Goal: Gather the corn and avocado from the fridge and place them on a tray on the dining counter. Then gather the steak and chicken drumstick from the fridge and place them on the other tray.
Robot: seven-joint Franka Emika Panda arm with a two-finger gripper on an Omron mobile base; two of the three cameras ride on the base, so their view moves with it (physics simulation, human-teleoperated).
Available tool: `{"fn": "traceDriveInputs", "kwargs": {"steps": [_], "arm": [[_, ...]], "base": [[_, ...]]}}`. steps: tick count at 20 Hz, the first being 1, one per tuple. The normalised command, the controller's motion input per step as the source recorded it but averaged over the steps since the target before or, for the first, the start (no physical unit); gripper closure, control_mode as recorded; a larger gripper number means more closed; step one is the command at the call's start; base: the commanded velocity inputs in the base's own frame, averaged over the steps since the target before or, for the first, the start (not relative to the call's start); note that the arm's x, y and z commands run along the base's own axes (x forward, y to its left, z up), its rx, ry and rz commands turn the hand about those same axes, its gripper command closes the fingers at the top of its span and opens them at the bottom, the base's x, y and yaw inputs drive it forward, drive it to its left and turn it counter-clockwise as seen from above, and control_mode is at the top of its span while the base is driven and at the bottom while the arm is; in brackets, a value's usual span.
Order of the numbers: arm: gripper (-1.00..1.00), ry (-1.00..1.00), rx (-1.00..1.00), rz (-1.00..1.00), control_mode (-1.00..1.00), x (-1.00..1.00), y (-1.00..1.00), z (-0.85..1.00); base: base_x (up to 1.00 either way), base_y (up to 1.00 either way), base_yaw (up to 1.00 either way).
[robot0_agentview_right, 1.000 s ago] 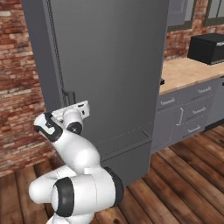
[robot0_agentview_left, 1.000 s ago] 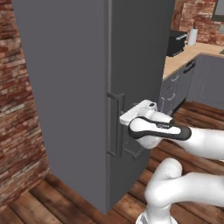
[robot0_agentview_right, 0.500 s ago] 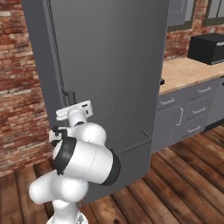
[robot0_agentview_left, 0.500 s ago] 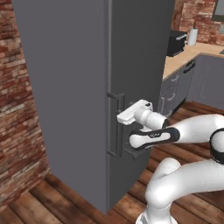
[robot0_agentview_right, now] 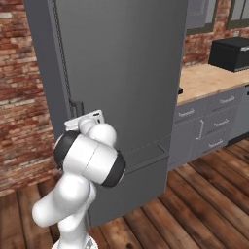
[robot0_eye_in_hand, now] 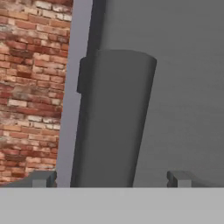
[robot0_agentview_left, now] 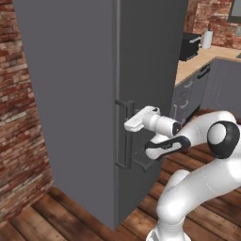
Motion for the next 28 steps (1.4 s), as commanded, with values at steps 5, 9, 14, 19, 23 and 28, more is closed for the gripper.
{"fn": "traceDriveInputs", "kwargs": {"steps": [5,9,14,19,23,28], "arm": [[-1.00,0.09,0.00,0.01,-1.00,0.09,0.38,0.00],[1.00,0.07,0.00,0.00,-1.00,0.09,0.44,0.00],[1.00,0.02,0.00,-0.01,-1.00,0.00,0.07,0.00],[1.00,-0.04,0.00,-0.05,-1.00,-0.38,-0.39,0.04],[1.00,-0.06,0.00,-0.16,-1.00,-0.67,-0.71,0.14],[1.00,-0.03,0.00,-0.21,-1.00,-0.62,-0.80,0.38]], "base": [[0.00,0.00,0.00],[0.00,0.00,0.00],[0.00,0.00,0.00],[0.00,0.00,0.00],[0.00,0.00,0.00],[0.00,0.00,0.00]]}}
